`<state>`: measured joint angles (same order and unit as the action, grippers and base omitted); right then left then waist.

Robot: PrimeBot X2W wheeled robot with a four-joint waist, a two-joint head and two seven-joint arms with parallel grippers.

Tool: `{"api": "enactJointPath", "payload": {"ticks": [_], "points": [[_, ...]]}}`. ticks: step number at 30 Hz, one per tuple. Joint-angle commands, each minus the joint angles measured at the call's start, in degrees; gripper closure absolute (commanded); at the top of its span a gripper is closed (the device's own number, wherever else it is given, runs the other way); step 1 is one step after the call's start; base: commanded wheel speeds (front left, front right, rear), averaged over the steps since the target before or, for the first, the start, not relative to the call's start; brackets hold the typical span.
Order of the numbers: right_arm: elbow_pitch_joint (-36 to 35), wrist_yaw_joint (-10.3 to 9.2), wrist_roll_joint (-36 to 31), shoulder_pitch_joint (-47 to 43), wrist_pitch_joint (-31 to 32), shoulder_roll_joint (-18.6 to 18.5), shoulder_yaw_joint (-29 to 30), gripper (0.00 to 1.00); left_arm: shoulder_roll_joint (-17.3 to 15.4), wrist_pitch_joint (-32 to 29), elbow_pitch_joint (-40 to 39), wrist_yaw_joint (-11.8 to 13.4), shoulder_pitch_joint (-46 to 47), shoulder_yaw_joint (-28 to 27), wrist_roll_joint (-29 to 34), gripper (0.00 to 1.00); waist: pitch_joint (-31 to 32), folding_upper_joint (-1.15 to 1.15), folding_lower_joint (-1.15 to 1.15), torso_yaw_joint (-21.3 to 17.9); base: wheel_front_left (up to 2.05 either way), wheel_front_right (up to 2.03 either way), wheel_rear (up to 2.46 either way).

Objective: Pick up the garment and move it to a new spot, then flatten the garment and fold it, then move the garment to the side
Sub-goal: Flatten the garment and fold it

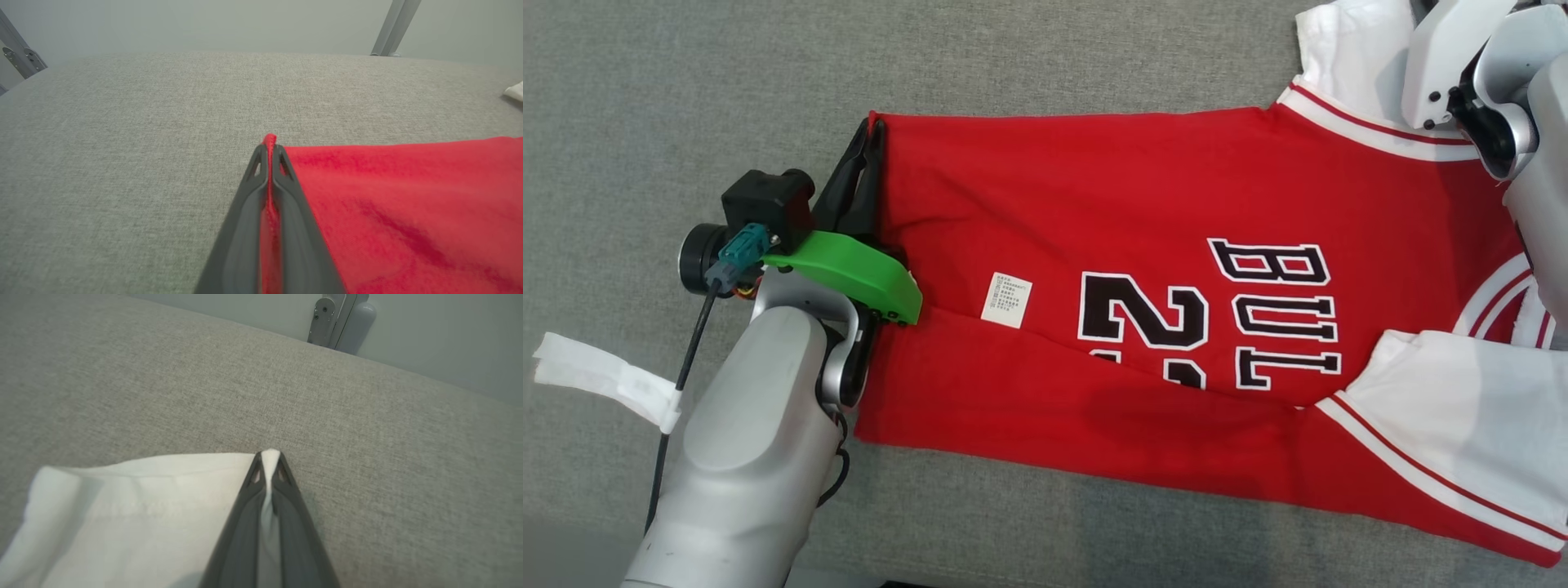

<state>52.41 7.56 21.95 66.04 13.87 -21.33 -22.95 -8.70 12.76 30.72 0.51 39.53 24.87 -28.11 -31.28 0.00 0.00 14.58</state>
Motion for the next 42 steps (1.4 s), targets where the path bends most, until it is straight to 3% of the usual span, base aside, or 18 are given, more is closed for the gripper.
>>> {"api": "enactJointPath", "payload": {"ticks": [1, 8, 16, 24, 29, 36, 42], "points": [[1.59, -0.15, 0.76, -1.26, -0.46, -0.62, -0.5, 1.0, -0.67, 0.32, 0.32, 0.26, 0.86, -0.29, -0.22, 1.0, 0.31, 0.0, 0.0, -0.8, 0.0, 0.0, 0.0], [-2.58, -0.13, 6.39, -2.46, -6.41, 0.26, -2.73, 1.0, -2.16, 0.89, 1.39, 0.59, 0.25, -1.9, -1.29, 1.0, 2.87, 0.0, 0.0, -4.35, 0.0, 0.0, 0.0], [-16.02, -0.13, 13.01, -11.24, -11.52, -6.03, -8.49, 1.0, -4.71, 1.32, 1.74, 0.87, -3.58, -3.18, -2.3, 1.0, 8.82, 0.0, 0.0, -9.44, 0.0, 0.0, 0.0], [-29.81, -0.13, 14.56, -25.12, -15.06, -8.54, -5.16, 1.0, -6.94, 1.73, -1.95, 1.31, -10.63, -3.69, -2.82, 1.0, 15.53, 0.0, 0.0, -13.1, 0.0, 0.0, 0.0], [-36.47, -0.13, 12.77, -36.7, -15.56, -6.65, 0.65, 1.0, -7.9, 1.92, -6.09, 2.26, -17.24, -4.49, -3.51, 1.0, 19.51, 0.0, 0.0, -14.33, 0.0, 0.0, 0.0], [-44.87, -0.12, 8.81, -53.33, -12.83, 0.56, 9.32, 1.0, -7.9, 1.93, -9.39, 3.77, -26.6, -5.49, -6.27, 1.0, 22.4, 0.0, 0.0, -15.47, 0.0, 0.0, 0.0], [-46.77, -0.12, 4.78, -58.55, -11.81, 5.37, 11.82, 1.0, -6.7, 2.03, -7.83, 4.15, -29.49, -5.46, -7.18, 1.0, 22.78, 0.0, 0.0, -16.01, 0.0, 0.0, 0.0]]}}
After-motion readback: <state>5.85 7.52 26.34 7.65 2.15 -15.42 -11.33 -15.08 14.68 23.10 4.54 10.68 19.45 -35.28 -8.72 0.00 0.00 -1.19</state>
